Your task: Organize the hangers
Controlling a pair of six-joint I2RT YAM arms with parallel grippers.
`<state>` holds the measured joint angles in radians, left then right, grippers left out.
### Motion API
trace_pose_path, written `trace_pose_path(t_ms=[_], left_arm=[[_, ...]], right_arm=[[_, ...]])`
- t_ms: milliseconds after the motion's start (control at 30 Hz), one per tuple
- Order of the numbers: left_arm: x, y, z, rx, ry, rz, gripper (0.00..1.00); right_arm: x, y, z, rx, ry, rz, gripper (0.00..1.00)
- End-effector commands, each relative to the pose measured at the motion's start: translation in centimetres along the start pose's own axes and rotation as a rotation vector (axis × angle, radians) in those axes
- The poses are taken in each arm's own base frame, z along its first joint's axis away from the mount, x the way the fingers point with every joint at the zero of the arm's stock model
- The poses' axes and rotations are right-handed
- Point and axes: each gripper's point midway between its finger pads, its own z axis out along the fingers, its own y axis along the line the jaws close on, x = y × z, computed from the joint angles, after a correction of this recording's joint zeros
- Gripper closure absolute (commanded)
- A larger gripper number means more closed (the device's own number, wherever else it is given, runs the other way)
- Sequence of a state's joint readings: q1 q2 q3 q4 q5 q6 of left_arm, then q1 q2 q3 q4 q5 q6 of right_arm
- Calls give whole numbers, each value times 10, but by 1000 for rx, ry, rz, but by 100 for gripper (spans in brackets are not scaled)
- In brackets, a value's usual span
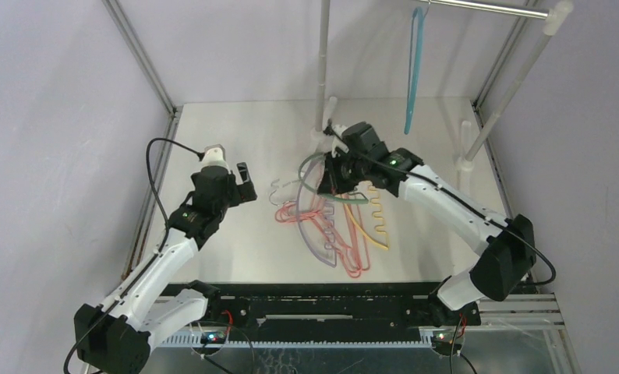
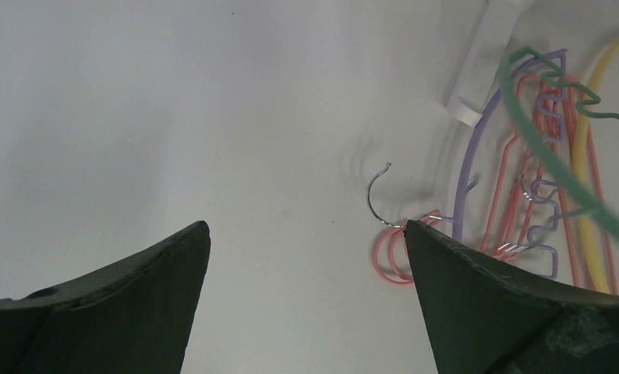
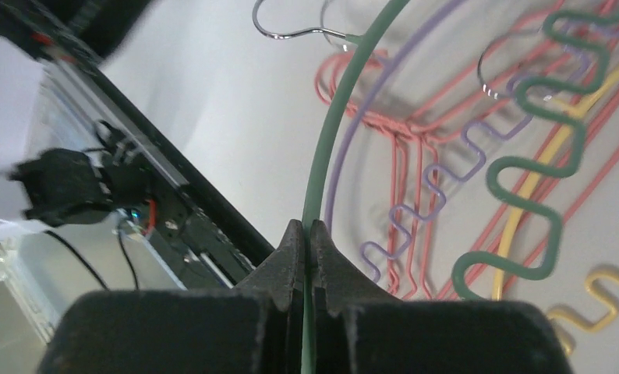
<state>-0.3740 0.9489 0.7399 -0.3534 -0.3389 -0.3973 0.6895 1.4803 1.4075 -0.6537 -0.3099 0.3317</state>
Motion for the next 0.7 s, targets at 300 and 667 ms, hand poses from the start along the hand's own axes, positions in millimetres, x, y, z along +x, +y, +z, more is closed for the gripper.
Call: trace_pose_path(t_ms=[300,667], left_arm=[[4,12,-9,-34,-36,-28,1],[5,15,-10,-45,-39,-25,1]], right_arm=[[81,-42,80,145,187,-160,100],[114,-66,115,219,293,-178,100]])
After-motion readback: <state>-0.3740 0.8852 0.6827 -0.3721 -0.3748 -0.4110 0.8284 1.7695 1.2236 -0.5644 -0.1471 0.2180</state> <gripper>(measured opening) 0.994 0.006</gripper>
